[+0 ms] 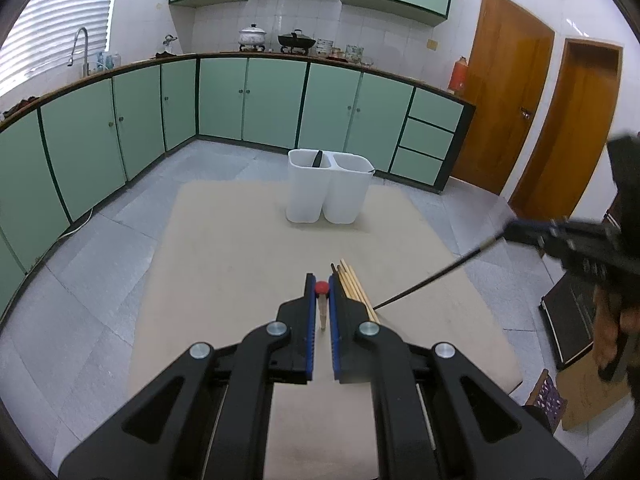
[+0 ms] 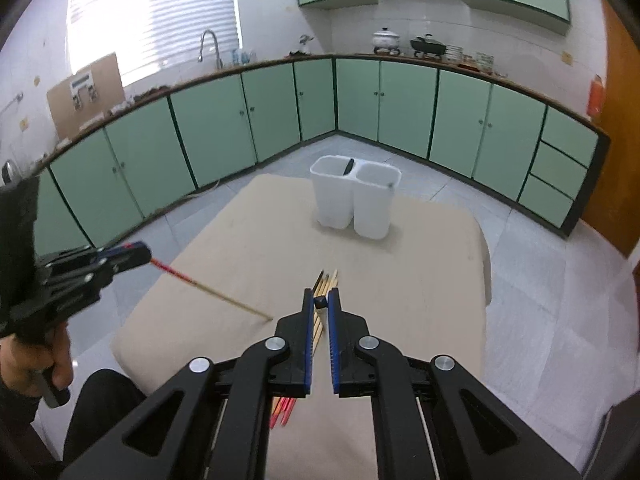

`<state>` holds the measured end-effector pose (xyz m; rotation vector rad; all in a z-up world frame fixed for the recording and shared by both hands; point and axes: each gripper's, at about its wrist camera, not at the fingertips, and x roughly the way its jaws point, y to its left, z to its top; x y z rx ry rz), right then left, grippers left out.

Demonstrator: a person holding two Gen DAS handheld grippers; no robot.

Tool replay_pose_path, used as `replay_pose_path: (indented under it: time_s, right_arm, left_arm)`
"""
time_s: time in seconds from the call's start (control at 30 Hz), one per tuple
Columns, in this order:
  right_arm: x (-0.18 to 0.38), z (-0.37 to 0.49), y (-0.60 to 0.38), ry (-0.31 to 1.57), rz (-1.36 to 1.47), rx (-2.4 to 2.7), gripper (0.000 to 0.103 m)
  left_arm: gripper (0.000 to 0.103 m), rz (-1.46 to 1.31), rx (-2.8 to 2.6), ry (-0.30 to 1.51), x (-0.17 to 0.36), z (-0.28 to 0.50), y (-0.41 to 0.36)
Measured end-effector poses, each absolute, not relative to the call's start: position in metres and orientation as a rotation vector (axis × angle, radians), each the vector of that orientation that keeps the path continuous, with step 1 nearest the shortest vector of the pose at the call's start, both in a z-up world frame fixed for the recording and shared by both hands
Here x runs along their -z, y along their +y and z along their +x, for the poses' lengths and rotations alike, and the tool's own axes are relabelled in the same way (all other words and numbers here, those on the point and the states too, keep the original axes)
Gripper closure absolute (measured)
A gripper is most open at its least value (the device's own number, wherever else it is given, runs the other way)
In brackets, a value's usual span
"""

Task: Organize utensils
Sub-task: 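Lower the red chopstick into the white holder with the left tool while the right tool inserts the black chopstick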

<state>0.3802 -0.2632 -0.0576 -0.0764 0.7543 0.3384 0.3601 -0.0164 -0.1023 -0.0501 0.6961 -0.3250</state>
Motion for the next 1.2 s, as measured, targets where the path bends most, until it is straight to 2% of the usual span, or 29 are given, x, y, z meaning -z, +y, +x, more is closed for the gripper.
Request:
replay_pose_path:
  time_s: [0.27, 0.63, 1.2]
  right_arm:
    - [0.041, 0.435, -0.257, 0.837, -0.100, -0.348, 0.096]
    - [0.012, 0.456, -0.268, 0.837, -0.122, -0.326, 0.096]
    - [-0.074, 0.520, -0.276, 0.769, -0.066, -0.296, 0.096]
  left_arm:
    - [0.098, -0.034, 0.342, 0.725, 0.091, 0.393, -0.018]
    - [0.098, -0.038, 0.356, 0.736, 0.069, 0.431, -0.023]
    - [0.098, 0.026, 0.311, 0.613, -0.021, 0.514, -0.058]
